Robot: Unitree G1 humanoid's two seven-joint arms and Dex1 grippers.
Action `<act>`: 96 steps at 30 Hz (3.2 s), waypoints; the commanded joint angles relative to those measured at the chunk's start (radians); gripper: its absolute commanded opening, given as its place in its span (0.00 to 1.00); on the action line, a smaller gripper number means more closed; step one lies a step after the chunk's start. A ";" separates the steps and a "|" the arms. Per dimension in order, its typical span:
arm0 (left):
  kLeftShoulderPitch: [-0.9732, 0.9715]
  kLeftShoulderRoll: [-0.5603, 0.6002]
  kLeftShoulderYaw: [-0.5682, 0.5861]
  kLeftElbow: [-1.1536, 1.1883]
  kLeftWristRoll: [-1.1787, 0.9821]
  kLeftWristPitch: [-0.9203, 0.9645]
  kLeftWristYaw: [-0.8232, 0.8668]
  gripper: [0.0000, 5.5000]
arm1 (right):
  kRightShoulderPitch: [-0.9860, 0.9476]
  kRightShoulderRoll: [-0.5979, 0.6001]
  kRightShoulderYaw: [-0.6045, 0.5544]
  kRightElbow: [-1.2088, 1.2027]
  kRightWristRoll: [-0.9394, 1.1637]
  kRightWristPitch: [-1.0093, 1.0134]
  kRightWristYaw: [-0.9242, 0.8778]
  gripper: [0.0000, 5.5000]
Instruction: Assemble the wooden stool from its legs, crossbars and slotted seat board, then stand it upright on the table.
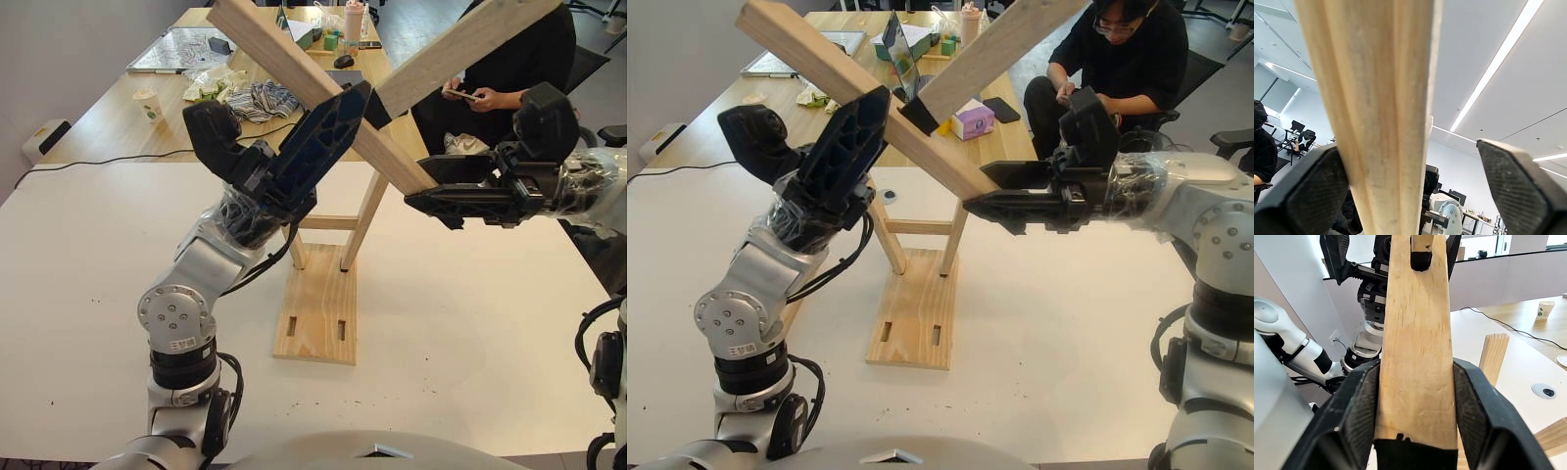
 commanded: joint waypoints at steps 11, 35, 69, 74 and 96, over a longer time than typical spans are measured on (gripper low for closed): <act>0.001 0.017 -0.021 0.004 0.014 0.002 -0.025 0.40 | -0.006 -0.014 -0.003 -0.013 0.082 0.030 -0.054 0.37; 0.040 0.013 -0.003 0.034 0.080 -0.032 -0.099 0.38 | -0.096 -0.019 -0.023 0.079 0.129 0.074 -0.120 0.82; 0.141 0.093 -0.028 0.071 0.161 0.022 -0.211 0.38 | 0.009 0.037 0.090 0.024 0.030 0.047 -0.089 0.77; 0.304 0.302 0.021 0.054 0.320 0.009 -0.420 0.38 | -0.015 0.001 0.066 0.140 -0.012 0.018 -0.055 0.77; 0.393 0.497 -0.074 0.441 0.842 -0.426 -0.959 0.38 | -0.017 0.002 0.120 0.320 -0.222 -0.099 0.092 0.77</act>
